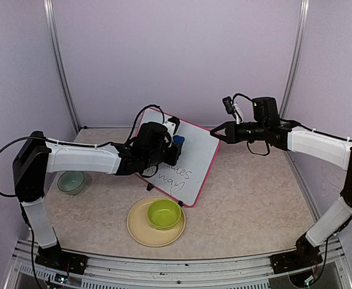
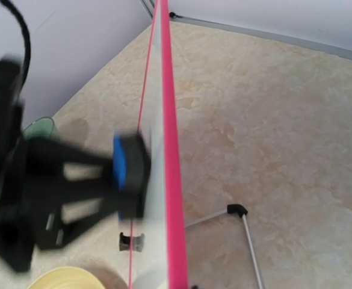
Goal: Erase the whiteboard
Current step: Erase the center of the whiteboard.
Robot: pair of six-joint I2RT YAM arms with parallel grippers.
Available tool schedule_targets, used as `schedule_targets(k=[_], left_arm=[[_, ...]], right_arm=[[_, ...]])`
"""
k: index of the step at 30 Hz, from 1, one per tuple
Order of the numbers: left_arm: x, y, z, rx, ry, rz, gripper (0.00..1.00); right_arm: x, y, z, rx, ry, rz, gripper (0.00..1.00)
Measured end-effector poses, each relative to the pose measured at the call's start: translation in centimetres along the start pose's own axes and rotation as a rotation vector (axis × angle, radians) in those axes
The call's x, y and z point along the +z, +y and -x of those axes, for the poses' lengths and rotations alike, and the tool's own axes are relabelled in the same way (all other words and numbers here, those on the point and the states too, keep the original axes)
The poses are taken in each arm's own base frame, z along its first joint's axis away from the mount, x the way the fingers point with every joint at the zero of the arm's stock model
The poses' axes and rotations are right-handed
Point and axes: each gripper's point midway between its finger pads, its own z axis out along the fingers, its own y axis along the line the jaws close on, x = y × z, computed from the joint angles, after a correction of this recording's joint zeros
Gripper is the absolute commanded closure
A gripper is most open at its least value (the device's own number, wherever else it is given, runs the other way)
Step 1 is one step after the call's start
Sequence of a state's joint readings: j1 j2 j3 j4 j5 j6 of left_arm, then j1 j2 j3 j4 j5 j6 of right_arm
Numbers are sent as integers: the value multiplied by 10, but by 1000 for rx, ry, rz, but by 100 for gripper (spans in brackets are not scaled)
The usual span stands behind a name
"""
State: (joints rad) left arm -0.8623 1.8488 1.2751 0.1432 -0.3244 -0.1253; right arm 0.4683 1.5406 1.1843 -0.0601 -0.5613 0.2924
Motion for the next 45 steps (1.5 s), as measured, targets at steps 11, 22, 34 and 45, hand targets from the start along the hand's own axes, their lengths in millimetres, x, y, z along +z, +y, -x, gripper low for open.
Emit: schedule_targets(k=[11, 22, 34, 45], left_arm=[[-24, -110, -17, 82, 20, -209, 96], [-32, -153, -15, 94, 17, -306, 96], [-86, -60, 43, -55, -132, -178, 96], [-101, 21, 14, -154, -118, 10, 96]], right_arm=[[0, 8, 2, -26, -6, 42, 100], [0, 10, 2, -32, -7, 49, 100], [0, 7, 3, -35, -9, 36, 100], [-10, 2, 5, -37, -10, -19, 100]])
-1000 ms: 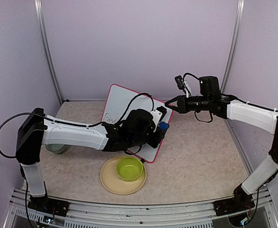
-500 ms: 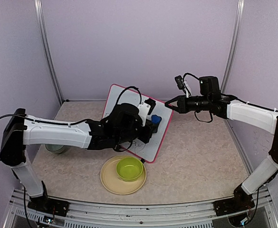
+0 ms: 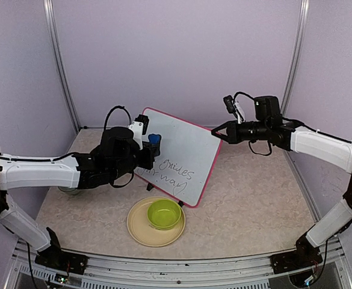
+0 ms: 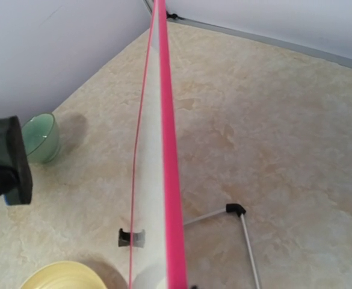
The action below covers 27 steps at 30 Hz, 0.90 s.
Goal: Erase the whiteboard
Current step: Erase the center of the whiteboard.
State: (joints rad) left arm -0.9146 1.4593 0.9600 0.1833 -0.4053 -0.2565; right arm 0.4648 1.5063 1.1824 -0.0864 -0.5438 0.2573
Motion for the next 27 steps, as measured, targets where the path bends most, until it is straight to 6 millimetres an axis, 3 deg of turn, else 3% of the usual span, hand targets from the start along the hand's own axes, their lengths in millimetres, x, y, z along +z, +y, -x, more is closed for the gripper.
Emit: schedule_targets(k=[3, 13, 18, 21, 27], left_arm=[[0, 4, -10, -1, 20, 14, 96], [0, 12, -16, -24, 34, 51, 96], [-1, 21, -37, -26, 80, 76, 96], [-1, 29, -46, -32, 103, 91, 96], [10, 54, -41, -48, 107, 124, 96]], right_arm=[[-4, -2, -1, 1, 4, -24, 100], [-16, -11, 4, -19, -14, -110, 100], [-26, -19, 4, -18, -28, -152, 100], [-30, -25, 4, -14, -33, -174, 100], [-37, -33, -2, -1, -34, -201, 100]])
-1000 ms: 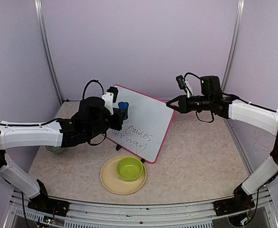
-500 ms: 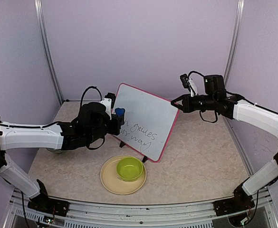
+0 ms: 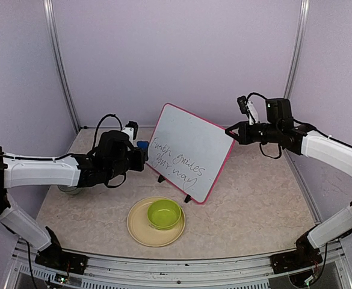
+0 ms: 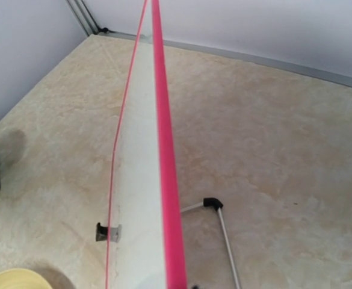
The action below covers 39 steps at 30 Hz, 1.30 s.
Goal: Erase the whiteboard
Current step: Erase the center of the whiteboard.
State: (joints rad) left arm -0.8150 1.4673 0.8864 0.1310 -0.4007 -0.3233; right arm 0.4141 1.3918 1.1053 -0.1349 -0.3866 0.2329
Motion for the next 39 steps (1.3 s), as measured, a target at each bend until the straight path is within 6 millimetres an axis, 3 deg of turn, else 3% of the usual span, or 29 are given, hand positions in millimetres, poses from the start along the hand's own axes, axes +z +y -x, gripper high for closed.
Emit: schedule_targets(k=[9, 16, 30, 39], left_arm=[[70, 25, 27, 56, -6, -80, 96], [106, 23, 39, 103, -38, -153, 96], [124, 14, 57, 276, -125, -160, 96], [144, 13, 48, 385, -126, -146, 98]], right_arm=[[-8, 0, -4, -2, -12, -3, 100], [-10, 2, -5, -7, -18, 14, 100], [-11, 6, -5, -17, -19, 51, 100], [-11, 8, -4, -18, -20, 59, 100]])
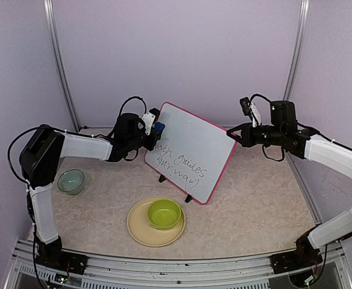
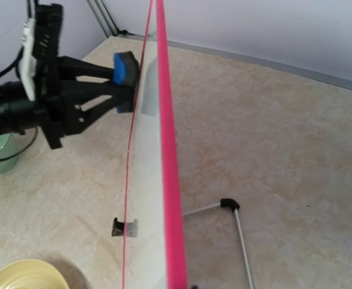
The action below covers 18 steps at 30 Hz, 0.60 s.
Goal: Erase the whiteboard
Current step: Erase the center of the whiteboard.
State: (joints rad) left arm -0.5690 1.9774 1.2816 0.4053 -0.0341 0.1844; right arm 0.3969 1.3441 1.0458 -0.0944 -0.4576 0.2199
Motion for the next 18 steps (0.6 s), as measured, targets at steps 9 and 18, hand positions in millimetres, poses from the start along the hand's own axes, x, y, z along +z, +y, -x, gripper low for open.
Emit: schedule_targets(k=[9, 18], left_arm=[[8, 0, -8, -2, 12, -9, 100], [6, 1, -30, -62, 57, -62, 99]], right_arm=[[0, -1, -3, 9, 5, 1, 100], [0, -2, -3, 11, 4, 1, 100]])
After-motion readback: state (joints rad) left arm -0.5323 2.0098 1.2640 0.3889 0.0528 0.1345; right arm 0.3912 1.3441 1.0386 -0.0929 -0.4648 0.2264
